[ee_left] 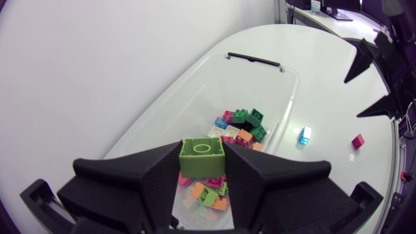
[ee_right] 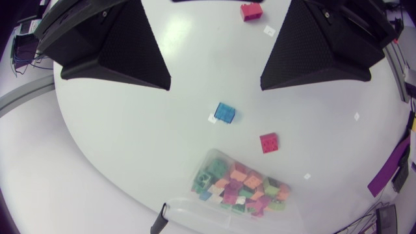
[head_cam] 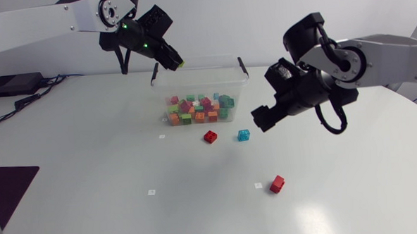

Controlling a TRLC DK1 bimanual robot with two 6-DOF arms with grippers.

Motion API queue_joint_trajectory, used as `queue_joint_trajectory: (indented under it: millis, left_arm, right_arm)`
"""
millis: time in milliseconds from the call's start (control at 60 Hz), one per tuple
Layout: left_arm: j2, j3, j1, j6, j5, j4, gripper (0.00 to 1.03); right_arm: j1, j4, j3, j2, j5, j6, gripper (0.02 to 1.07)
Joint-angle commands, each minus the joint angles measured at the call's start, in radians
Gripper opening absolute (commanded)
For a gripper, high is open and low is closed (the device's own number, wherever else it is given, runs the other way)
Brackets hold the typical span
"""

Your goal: Place the duplo bricks in the container

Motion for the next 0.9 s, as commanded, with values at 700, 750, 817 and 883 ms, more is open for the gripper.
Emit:
queue_joint_trajectory:
  millis: [700, 750, 817, 883]
  left_arm:
    - [-0.245, -0.257, -0.017, 0.095, 0.007, -0.134, 0.98]
    - [-0.280, -0.312, -0.029, 0.114, 0.007, -0.143, 0.98]
    - [-0.311, -0.356, -0.037, 0.135, 0.007, -0.152, 0.98]
    - [-0.339, -0.398, -0.044, 0.160, 0.007, -0.175, 0.98]
  right_arm:
    - [0.044, 0.037, -0.386, -0.023, -0.003, -0.220, 0.99]
    - [0.044, 0.045, -0.392, -0.011, -0.003, -0.227, 0.97]
    - [0.044, 0.055, -0.399, -0.002, -0.003, -0.237, 0.96]
    - [0.044, 0.058, -0.405, 0.005, -0.005, -0.246, 0.96]
